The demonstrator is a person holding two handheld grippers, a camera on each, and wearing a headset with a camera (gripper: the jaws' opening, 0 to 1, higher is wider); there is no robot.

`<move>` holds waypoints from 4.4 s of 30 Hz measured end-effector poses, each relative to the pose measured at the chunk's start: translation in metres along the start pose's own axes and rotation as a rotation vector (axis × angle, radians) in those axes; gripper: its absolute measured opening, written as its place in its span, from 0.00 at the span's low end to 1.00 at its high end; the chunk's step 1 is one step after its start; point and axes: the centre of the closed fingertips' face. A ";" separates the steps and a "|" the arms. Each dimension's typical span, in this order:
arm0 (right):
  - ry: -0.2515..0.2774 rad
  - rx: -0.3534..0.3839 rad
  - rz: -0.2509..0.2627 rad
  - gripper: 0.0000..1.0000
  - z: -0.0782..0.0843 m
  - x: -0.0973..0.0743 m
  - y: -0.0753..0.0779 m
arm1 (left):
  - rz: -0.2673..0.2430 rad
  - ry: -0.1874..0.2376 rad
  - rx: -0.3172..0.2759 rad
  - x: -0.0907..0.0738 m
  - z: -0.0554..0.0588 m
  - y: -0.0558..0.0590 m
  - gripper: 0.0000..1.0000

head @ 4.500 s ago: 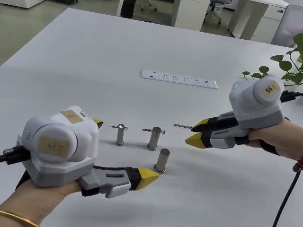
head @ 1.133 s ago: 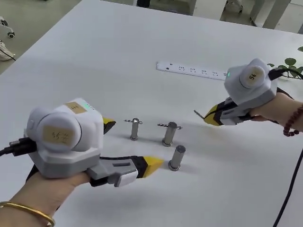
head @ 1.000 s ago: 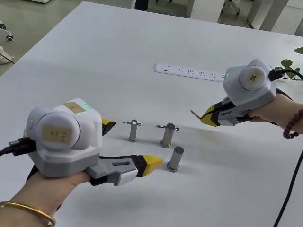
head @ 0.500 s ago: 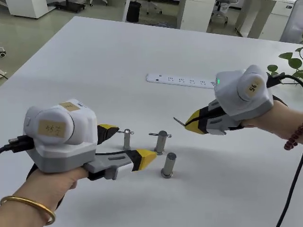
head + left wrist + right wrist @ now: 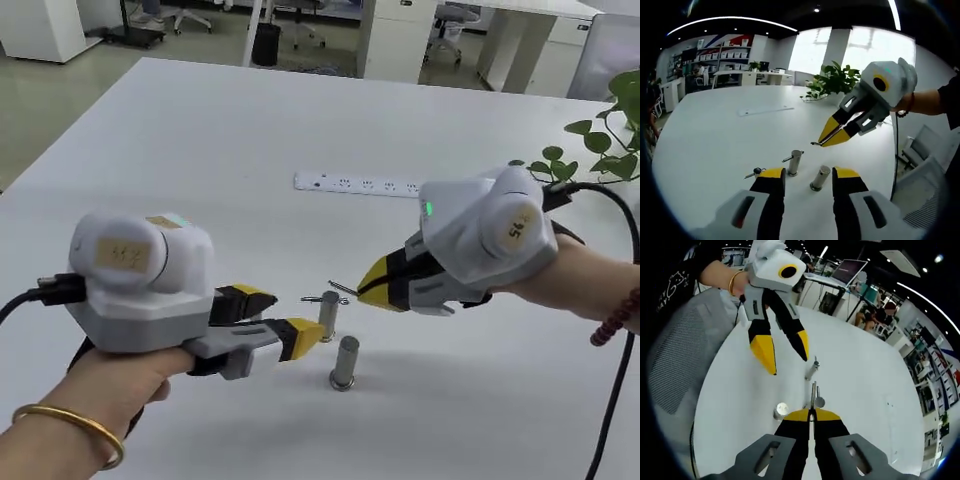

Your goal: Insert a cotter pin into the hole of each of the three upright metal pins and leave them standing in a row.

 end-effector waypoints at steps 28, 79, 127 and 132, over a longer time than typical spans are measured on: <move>0.070 -0.125 -0.010 0.00 -0.026 -0.008 -0.024 | 0.127 0.026 -0.106 0.011 -0.009 0.027 0.10; 0.119 0.258 -0.036 0.05 -0.030 -0.013 -0.027 | 0.148 0.044 -0.007 0.006 -0.003 0.029 0.00; 0.251 0.627 -0.458 0.05 -0.038 -0.046 -0.088 | 0.445 0.076 0.158 -0.011 0.018 0.089 0.00; 0.250 0.614 -0.478 0.02 -0.040 -0.047 -0.094 | 0.463 0.079 0.159 -0.011 0.018 0.093 0.00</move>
Point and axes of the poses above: the centre of the closed fingertips' face, and the gripper's own axes: x roughly forward along the fingers, y roughly to its right, z roughly out of its underside, and after that the axes turned 11 degrees about z, right-handed
